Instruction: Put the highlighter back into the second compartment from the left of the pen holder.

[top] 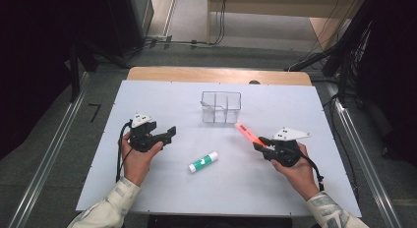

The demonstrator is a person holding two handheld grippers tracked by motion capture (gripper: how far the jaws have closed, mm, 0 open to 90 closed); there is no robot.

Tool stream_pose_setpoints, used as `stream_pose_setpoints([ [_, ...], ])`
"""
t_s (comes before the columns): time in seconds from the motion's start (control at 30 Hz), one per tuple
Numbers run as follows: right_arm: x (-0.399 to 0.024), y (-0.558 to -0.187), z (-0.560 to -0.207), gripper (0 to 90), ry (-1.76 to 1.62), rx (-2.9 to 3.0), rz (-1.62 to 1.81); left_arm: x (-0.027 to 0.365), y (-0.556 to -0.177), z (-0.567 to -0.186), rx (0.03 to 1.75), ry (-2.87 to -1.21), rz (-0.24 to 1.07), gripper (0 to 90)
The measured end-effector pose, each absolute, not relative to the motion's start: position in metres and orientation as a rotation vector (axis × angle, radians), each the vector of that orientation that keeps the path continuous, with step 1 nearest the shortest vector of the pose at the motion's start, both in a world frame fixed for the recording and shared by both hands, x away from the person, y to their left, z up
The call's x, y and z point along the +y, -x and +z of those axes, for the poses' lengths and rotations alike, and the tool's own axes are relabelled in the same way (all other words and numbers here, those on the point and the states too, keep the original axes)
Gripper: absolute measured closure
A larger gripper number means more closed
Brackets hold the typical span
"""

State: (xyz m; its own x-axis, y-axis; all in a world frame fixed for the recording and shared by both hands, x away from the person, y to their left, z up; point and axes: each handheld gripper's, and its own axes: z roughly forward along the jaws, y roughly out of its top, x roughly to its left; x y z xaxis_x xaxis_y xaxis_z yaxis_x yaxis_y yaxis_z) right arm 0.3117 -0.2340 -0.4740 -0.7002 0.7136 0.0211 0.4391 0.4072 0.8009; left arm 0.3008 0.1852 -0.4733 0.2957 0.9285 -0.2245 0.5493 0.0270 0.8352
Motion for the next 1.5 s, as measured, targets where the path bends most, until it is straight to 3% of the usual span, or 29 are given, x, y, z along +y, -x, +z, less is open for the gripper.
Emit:
stream_pose_setpoints([
  [0.77, -0.206, -0.338, -0.441, 64.8, -0.998, 2.323, 1.227, 0.185, -0.301, -0.474, 1.374, -1.644, 0.506, 20.3],
  [1.5, -0.181, -0.369, -0.432, 64.7, -1.038, 2.334, 1.2, 0.185, -0.302, -0.475, 1.371, -1.639, 0.502, 20.4],
])
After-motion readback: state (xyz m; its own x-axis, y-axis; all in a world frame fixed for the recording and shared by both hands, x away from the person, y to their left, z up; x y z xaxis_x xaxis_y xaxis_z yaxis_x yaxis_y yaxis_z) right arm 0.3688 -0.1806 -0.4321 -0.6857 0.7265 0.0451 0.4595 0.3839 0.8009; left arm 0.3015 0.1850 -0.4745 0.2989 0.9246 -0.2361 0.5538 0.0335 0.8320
